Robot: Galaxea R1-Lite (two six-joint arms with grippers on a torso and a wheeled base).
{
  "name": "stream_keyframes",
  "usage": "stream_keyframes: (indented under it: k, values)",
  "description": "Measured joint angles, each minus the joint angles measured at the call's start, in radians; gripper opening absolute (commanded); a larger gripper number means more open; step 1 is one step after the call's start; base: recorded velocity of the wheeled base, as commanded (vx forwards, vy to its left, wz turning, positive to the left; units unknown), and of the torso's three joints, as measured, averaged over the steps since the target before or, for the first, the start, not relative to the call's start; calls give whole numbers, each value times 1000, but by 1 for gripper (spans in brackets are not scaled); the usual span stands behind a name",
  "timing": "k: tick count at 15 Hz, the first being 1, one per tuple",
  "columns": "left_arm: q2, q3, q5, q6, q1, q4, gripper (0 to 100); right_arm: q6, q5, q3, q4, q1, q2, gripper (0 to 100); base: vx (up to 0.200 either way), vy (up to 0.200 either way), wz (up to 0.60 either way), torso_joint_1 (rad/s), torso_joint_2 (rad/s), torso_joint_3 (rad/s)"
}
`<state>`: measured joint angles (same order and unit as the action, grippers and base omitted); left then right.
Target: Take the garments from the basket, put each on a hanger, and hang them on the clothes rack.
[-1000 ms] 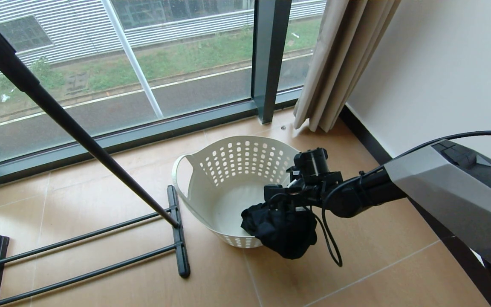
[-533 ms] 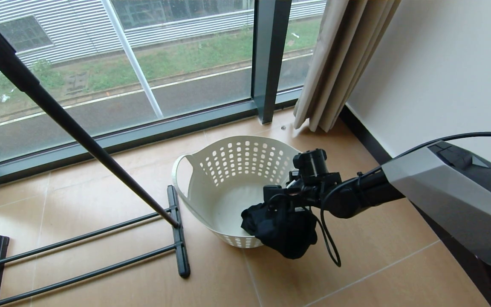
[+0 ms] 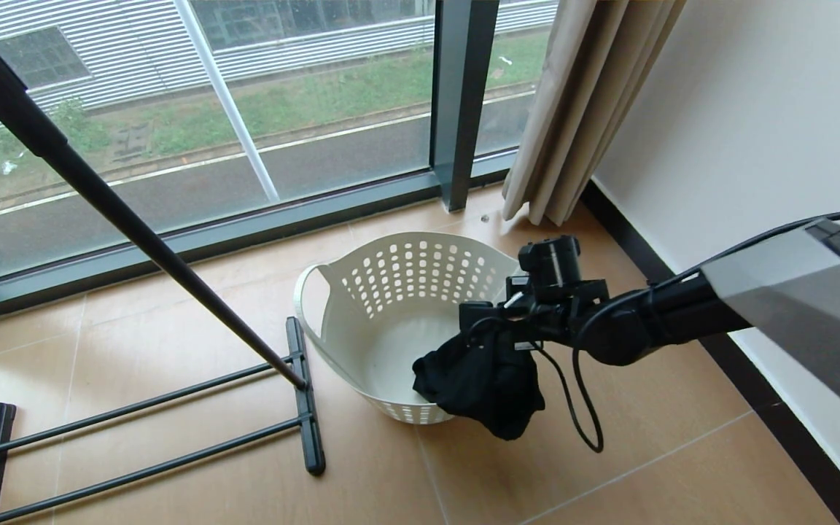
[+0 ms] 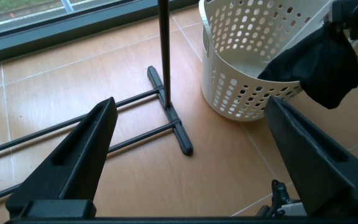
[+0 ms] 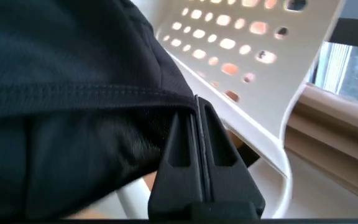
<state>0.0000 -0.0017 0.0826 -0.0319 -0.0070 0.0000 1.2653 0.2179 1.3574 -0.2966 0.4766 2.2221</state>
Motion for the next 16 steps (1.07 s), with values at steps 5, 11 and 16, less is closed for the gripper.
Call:
stream_keyframes:
  k: [5,11,16]
  values:
    - [0,0,0,0,0,0,100,-177,-18,-250,5,14,-372,0,0,0,0,0,0,0]
    - [0,0,1,1,0,0,100,-417,-136,-595,-2,29,-741,0,0,0,0,0,0,0]
    - [0,0,1,3,-1,0,100,-422,-172,-718,-74,29,-826,0,0,0,0,0,0,0]
